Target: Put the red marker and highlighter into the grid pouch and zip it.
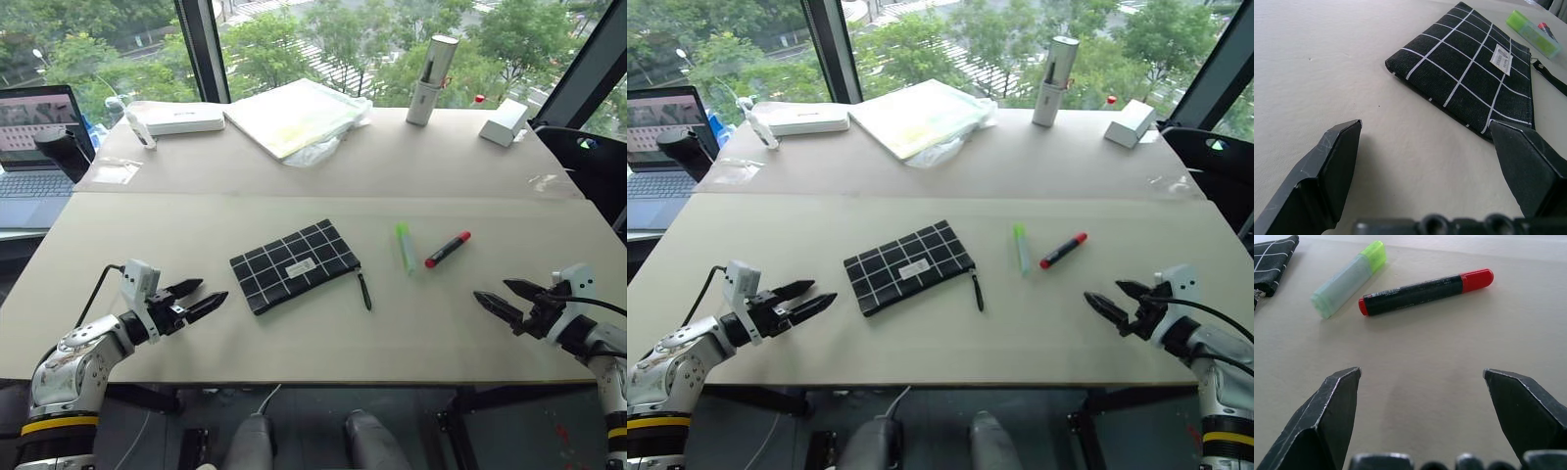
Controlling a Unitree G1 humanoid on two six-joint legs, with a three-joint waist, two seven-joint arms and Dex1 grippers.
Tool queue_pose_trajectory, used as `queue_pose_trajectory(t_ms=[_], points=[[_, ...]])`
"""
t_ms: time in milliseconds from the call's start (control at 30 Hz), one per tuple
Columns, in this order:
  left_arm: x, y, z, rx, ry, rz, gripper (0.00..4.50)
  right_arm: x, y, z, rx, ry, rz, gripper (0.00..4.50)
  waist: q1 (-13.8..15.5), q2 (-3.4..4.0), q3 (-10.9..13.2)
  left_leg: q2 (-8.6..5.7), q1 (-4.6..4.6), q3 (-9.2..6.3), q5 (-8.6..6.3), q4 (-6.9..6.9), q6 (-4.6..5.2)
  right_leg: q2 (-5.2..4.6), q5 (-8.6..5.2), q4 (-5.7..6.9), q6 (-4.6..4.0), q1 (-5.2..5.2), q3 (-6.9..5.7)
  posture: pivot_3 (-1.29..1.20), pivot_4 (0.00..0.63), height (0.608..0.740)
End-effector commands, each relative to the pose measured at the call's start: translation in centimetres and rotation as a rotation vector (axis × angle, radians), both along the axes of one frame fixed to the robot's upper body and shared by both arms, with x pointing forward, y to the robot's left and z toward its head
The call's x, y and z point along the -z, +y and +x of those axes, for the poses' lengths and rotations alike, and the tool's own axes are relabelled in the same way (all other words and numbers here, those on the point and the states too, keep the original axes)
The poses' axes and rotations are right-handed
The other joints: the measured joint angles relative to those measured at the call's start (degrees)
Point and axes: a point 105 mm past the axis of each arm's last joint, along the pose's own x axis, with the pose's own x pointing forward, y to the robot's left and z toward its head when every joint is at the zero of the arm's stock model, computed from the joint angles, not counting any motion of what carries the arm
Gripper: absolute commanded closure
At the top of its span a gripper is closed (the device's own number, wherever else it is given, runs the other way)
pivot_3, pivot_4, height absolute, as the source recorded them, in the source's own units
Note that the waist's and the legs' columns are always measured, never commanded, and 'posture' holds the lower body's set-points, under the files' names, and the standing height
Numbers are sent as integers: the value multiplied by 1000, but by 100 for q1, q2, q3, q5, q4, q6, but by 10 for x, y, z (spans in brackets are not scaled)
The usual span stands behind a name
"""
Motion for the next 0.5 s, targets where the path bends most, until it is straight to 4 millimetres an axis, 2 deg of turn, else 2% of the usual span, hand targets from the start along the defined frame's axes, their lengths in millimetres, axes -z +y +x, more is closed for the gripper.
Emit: queue_pose_trajectory(t_ms=[33, 167, 267, 333, 367, 500], points=[[-10, 1, 0, 9, -36, -11, 0, -15, 1, 3, -4, -60, -12, 75, 7, 0, 0, 0, 0, 0, 0, 0, 0, 0, 0, 0, 0, 0, 0, 0, 150, 738], [-10, 1, -10, 74, -33, -16, 0, -10, 10, 7, -32, -38, -8, 75, 2, 0, 0, 1, 1, 0, 0, 0, 0, 1, 0, 1, 0, 0, 0, 0, 150, 738], [-12, 3, -8, 98, -89, 15, 0, -9, 13, 9, -48, -34, -3, 75, -2, 0, 0, 1, 1, 0, 0, -1, 0, 1, -1, 1, -1, -1, 0, 0, 150, 738], [-16, 5, -4, 101, -147, 64, 0, -12, 14, 10, -54, -45, 11, 575, 4, 0, 0, 0, 1, 0, 0, 0, 0, 0, 0, 1, -1, -1, 0, 0, 150, 738], [-16, 7, -2, 101, -163, 88, 0, -13, 14, 11, -53, -49, 19, 682, 10, 0, 0, 0, 1, 0, 0, 0, 0, 1, 0, 1, -1, -1, 0, 0, 150, 738], [-23, 5, 4, 136, -294, 210, 0, -24, 23, 13, -94, -68, 63, 2103, 26, 0, 0, 0, 0, 0, 0, 0, 0, 0, 1, 0, -3, 0, -1, 0, 150, 738]])
